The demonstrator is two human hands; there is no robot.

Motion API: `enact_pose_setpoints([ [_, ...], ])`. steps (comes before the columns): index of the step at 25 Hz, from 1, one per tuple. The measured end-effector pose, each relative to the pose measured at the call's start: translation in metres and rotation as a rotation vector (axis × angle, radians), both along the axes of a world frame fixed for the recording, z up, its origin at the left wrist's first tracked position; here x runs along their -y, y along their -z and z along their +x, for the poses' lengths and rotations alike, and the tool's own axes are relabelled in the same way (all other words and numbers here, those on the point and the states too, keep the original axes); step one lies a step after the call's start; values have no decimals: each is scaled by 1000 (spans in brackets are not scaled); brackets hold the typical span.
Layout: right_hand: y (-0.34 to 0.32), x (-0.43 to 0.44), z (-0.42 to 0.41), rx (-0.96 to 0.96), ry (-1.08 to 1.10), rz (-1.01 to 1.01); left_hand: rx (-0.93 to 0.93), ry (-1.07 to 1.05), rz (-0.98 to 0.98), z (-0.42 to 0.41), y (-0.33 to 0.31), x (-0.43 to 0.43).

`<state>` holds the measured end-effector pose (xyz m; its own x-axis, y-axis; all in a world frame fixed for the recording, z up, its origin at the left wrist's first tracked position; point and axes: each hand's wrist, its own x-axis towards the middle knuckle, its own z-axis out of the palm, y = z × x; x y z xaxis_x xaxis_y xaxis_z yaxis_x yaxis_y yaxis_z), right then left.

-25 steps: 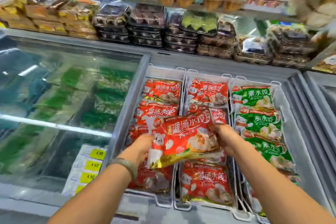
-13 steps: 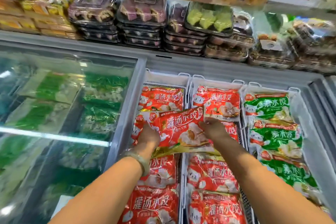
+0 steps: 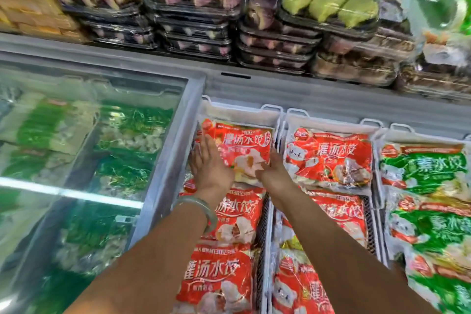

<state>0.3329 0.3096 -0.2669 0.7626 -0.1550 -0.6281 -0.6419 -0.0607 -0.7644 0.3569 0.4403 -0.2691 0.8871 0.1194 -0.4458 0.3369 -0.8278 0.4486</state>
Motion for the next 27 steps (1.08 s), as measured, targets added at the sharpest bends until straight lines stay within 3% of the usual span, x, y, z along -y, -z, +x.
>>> enact_pose_setpoints([
  [5, -5, 2, -18, -103, -68, 8, -154, 218, 58, -15, 22, 3],
  [11, -25, 18, -68, -119, -4, -19, -185, 113, -73, -41, 11, -12],
  [18, -63, 36, -150, -150, 145, 13, -299, 60, -222, -84, -63, -25],
  [27, -131, 4, -259, -137, 227, 100, -239, 352, -290, -180, -168, -48],
])
